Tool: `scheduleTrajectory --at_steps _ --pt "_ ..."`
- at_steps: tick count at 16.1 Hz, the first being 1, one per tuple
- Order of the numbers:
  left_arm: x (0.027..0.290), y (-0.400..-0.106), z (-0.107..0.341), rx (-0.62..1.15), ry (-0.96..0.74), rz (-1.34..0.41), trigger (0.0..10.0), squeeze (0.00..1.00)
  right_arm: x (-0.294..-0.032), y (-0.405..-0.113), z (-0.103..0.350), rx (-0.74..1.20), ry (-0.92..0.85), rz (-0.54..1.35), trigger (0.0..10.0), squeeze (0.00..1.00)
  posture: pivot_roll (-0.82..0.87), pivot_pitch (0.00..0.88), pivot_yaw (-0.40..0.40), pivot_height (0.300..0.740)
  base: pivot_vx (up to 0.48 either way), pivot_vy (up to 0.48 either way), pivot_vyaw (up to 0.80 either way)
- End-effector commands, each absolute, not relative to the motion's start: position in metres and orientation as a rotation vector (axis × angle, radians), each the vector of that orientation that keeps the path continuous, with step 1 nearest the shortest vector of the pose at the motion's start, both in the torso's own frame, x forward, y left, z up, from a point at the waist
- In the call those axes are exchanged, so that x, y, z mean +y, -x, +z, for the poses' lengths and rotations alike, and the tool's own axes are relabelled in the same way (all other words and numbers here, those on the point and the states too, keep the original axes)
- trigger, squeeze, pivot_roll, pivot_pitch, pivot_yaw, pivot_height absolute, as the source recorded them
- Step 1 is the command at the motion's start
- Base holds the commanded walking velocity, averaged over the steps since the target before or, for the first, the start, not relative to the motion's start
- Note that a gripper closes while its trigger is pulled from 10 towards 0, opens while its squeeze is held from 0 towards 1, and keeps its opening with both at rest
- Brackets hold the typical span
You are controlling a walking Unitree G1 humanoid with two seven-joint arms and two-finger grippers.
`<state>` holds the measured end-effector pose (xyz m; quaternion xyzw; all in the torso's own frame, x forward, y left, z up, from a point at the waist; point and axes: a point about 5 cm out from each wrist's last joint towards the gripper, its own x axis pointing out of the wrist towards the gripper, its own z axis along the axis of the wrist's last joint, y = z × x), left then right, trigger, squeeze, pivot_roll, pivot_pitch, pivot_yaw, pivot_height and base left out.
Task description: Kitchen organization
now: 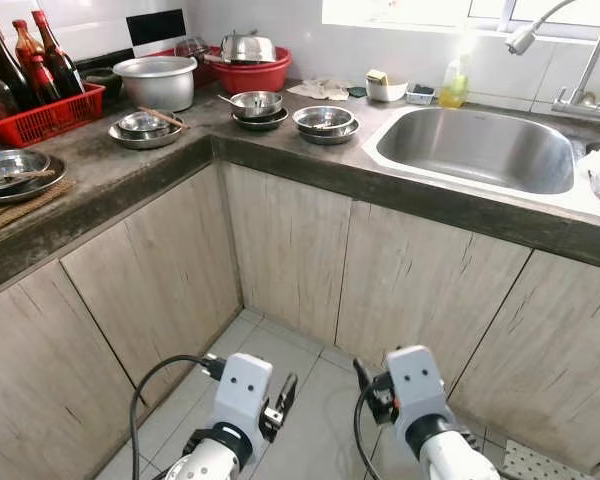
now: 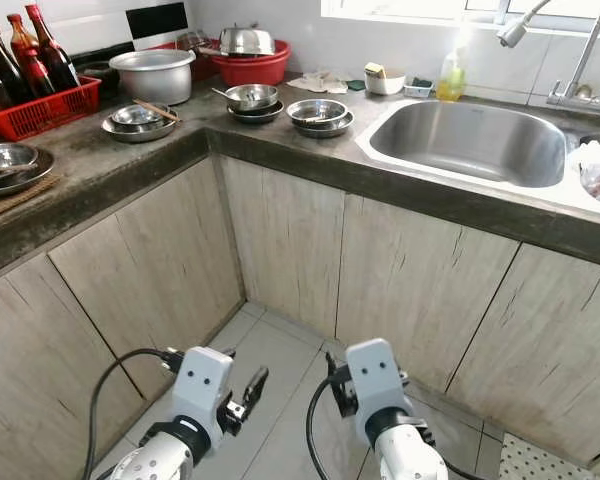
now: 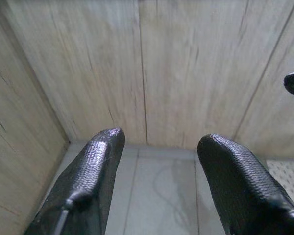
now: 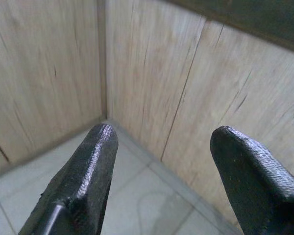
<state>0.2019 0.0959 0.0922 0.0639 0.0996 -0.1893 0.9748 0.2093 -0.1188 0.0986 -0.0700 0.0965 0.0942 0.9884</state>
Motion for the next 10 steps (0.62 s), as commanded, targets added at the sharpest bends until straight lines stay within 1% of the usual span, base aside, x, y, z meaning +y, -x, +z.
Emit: scheduleTrajectory --at_steps 1,4,10 --pt "0.099 -0.203 0.103 0.132 -0.118 -0.344 10.0 0.00 -0.120 -0.212 0.114 0.101 0.102 0.162 10.0 0.00 0.16 0.000 -0.020 0.740 0.000 0.000 0.00" --pt "0.102 -0.203 0.106 0.108 -0.125 -0.319 10.0 0.00 -0.117 -0.213 0.116 0.084 0.097 0.167 10.0 0.00 0.17 0.000 -0.020 0.740 0.000 0.000 0.00" --pt "0.101 -0.206 0.106 0.094 -0.090 -0.297 10.0 0.00 -0.113 -0.227 0.125 0.031 0.041 0.185 10.0 0.00 0.17 0.000 -0.021 0.740 0.000 0.000 0.00"
